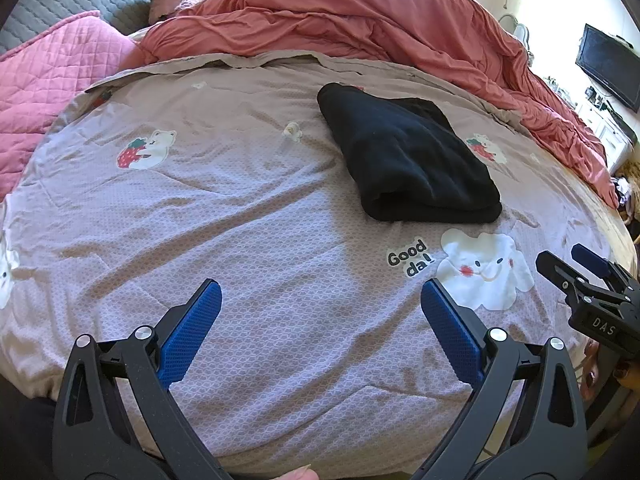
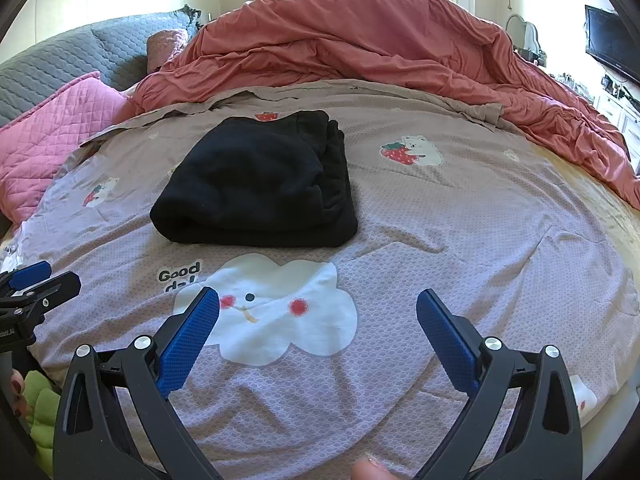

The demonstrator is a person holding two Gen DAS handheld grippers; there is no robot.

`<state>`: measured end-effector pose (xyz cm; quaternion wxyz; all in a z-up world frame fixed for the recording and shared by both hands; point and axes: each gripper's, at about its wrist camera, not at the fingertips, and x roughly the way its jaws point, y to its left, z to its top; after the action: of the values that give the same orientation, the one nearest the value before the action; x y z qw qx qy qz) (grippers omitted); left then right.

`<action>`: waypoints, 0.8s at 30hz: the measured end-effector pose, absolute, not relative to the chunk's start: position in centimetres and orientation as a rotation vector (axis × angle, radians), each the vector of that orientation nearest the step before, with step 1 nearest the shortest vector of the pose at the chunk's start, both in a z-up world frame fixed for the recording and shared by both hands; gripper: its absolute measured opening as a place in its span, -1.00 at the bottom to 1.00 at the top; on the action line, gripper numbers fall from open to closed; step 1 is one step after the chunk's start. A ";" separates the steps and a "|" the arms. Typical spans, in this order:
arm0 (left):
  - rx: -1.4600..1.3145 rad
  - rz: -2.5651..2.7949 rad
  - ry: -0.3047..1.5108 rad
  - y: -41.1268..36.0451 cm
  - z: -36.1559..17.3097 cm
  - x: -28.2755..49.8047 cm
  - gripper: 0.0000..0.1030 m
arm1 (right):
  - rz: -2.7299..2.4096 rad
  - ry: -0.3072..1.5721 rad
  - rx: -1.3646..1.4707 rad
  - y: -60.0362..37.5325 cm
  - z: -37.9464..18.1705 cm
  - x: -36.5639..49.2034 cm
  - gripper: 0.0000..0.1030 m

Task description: Fold small clothes

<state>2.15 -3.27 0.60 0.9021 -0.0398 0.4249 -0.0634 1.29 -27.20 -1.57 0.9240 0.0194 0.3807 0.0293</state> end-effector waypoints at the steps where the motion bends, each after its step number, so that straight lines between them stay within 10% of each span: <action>1: -0.082 -0.130 0.880 -3.2 0.6 2.2 0.82 | 0.060 0.781 0.041 -27.2 -1.6 1.3 0.91; 24: -0.181 -0.004 0.920 2.8 -0.5 4.4 0.82 | -0.338 0.786 0.149 -36.2 -3.0 -0.7 0.91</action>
<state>4.41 2.83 -0.53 0.8922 -0.0871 0.4432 -0.0020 -0.68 -36.22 -3.02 0.9071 0.0721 0.3810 -0.1636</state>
